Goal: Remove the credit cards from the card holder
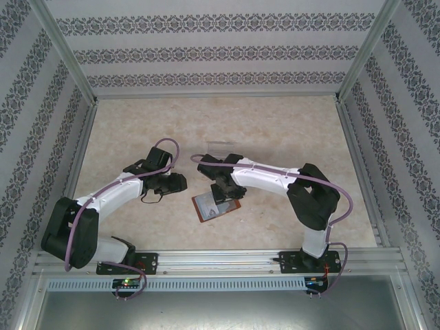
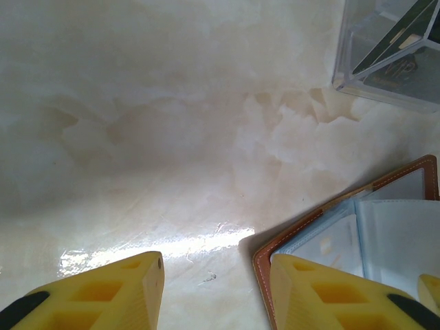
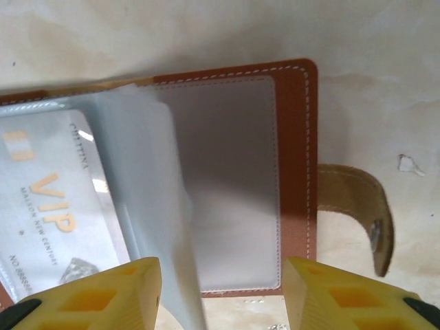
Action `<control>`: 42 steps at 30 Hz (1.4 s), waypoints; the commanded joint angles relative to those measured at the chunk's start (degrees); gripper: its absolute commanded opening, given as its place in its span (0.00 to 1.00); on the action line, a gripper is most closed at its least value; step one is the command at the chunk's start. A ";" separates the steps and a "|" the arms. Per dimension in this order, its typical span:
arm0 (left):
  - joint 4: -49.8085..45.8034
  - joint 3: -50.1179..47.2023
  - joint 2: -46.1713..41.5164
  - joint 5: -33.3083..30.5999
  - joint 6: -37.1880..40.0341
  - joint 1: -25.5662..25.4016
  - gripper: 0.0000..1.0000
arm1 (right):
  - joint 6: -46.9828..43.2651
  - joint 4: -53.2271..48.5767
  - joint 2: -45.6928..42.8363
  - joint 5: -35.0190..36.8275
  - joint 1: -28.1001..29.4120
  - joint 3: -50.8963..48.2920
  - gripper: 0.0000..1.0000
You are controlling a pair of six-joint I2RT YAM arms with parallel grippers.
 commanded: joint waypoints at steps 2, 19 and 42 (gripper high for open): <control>-0.78 1.17 0.40 0.50 0.83 0.65 0.45 | -1.38 0.57 -1.65 0.71 -2.01 -2.25 0.52; -0.30 1.59 0.69 0.83 -0.10 -0.23 0.46 | -0.14 11.89 -3.39 -10.27 -5.57 -12.57 0.45; -0.88 6.12 8.89 -0.02 -1.45 -10.30 0.46 | 7.12 13.23 -12.50 -11.28 -2.67 -19.31 0.37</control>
